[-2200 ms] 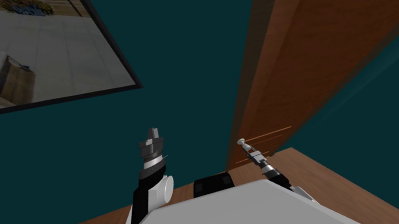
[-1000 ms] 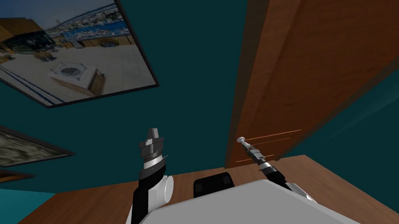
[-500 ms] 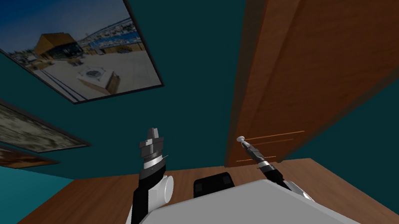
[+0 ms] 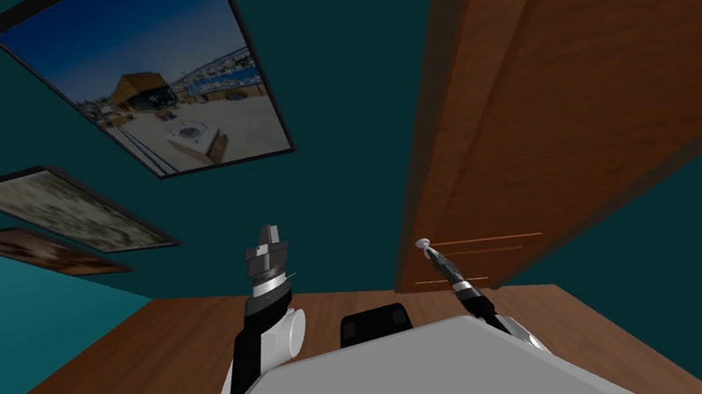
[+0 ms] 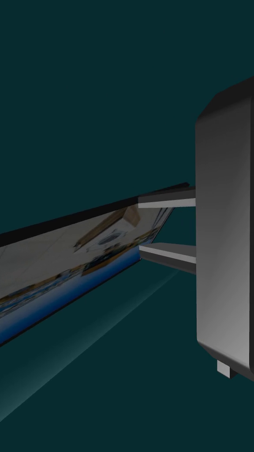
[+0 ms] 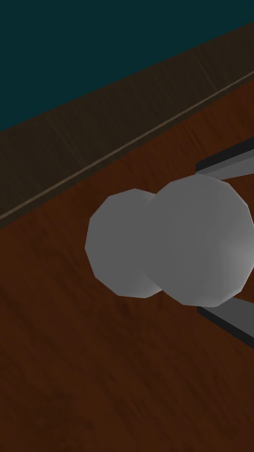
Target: Pull the door open
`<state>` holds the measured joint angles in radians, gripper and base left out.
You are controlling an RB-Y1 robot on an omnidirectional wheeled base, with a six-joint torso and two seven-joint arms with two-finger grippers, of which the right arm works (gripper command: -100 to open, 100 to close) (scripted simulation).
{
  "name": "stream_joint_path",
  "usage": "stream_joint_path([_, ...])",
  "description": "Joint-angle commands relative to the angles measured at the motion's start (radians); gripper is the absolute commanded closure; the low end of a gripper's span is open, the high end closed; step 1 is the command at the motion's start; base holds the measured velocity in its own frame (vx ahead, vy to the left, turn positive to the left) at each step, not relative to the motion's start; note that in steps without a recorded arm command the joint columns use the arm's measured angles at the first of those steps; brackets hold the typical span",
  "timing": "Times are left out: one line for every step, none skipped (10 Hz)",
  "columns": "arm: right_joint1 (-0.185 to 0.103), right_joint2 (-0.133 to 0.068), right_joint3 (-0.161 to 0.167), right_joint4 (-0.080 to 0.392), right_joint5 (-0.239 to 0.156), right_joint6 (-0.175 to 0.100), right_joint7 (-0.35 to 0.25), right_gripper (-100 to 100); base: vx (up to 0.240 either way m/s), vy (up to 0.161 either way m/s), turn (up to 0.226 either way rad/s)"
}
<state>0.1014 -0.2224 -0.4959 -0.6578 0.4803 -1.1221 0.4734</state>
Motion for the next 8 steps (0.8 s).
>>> stream_joint_path([-0.005,-0.001,-0.002,0.007,-0.014,0.006,-0.050,100,-0.050,-0.025,0.070])
stream_joint_path([-0.012,-0.001,-0.001,0.013,-0.026,0.009,-0.076,100,-0.079,-0.023,0.103])
stream_joint_path([-0.012,-0.001,-0.001,0.013,-0.026,0.009,-0.090,100,-0.053,-0.019,0.054])
stream_joint_path([-0.019,-0.001,0.000,0.020,-0.037,0.012,-0.125,100,-0.042,-0.023,0.072])
stream_joint_path([-0.026,-0.001,0.000,0.027,-0.049,0.016,-0.152,100,-0.064,-0.034,0.119])
stream_joint_path([-0.026,-0.001,0.000,0.027,-0.049,0.016,-0.168,100,-0.046,-0.024,0.047])
stream_joint_path([-0.034,-0.001,0.001,0.034,-0.061,0.020,-0.203,100,-0.043,-0.018,0.066])
stream_joint_path([-0.034,-0.001,0.001,0.034,-0.061,0.020,-0.209,100,-0.035,-0.018,0.037])
